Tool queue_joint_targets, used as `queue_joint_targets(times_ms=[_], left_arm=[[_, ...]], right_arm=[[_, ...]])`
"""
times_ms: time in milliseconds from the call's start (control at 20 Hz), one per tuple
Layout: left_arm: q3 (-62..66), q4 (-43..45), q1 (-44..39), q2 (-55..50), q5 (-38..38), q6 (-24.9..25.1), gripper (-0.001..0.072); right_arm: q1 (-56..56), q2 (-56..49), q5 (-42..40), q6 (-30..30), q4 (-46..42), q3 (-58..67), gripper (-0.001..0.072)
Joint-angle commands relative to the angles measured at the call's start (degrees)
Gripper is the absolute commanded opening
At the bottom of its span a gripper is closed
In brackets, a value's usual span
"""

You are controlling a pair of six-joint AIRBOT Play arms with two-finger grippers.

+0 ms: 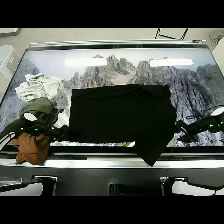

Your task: Fold the clothes and pants, and hang the long-sleeved shirts on hangers.

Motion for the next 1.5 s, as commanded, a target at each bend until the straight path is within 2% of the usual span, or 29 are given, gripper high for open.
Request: queue_joint_targets(times_ms=[0, 50, 200, 250, 400, 500, 600, 700, 800, 850, 1000, 1150, 1350, 1450], left_arm=[[0.0, -0.8, 0.0, 2.6, -1.0, -0.2, 0.002], [0.0, -0.8, 0.0, 3.3, -0.9, -0.2, 0.002], [0.5, -0.8, 0.0, 4.3, -0.9, -0.2, 0.002], [1.5, -0.8, 0.0, 4.7, -1.0, -0.2, 0.002], [11.9, -0.8, 0.1, 8.7, -0.5, -0.2, 0.0018], [25.2, -0.8, 0.1, 12.9, 1.8, -0.7, 0.0018], [42.2, -0.8, 0.1, 16.5, 6.6, -0.6, 0.0019], [59.0, 0.2, 0.1, 19.0, 12.2, -0.6, 0.002], [71.5, 3.5, 0.1, 21.2, 14.2, -0.6, 0.002], [75.3, 4.2, 0.1, 22.6, 14.1, -0.6, 0.002], [76.3, 4.2, 0.1, 28.6, 16.4, -0.6, 0.002], [76.4, 4.4, 0.1, 32.1, 17.7, -0.6, 0.002], [76.3, 4.8, 0.1, 33.6, 17.2, -0.6, 0.0019], [76.0, 6.4, 0.1, 32.8, 13.9, -0.7, 0.0019]], right_arm=[[0.0, -3.3, -6.0, -2.2, 6.1, -1.3, 0.0532], [0.1, -3.5, -7.1, -2.2, 7.6, -1.3, 0.0449], [0.1, -3.5, -6.3, -3.3, 11.7, -0.4, 0.006], [0.1, -3.4, -4.0, -4.7, 12.9, 1.1, 0.0038], [0.1, -0.5, 2.6, -5.6, 13.8, 13.4, 0.0036], [0.1, 3.6, 2.4, -5.7, 14.9, 27.4, 0.0036], [0.1, 8.5, -2.0, -6.4, 16.5, 43.8, 0.0036], [0.1, 14.3, -11.3, -9.6, 15.4, 58.7, 0.0036], [0.1, 21.3, -18.0, -10.3, 10.3, 66.9, 0.0036], [0.1, 26.0, -19.9, -10.0, 7.9, 67.0, 0.0036], [0.1, 35.9, -17.3, -5.1, 1.3, 67.0, 0.0036], [0.1, 41.4, -16.8, -3.3, -0.9, 67.0, 0.0036], [0.1, 43.1, -15.8, 0.5, -1.3, 67.0, 0.0036], [0.1, 42.0, -10.3, 1.8, -1.4, 67.0, 0.0036]])
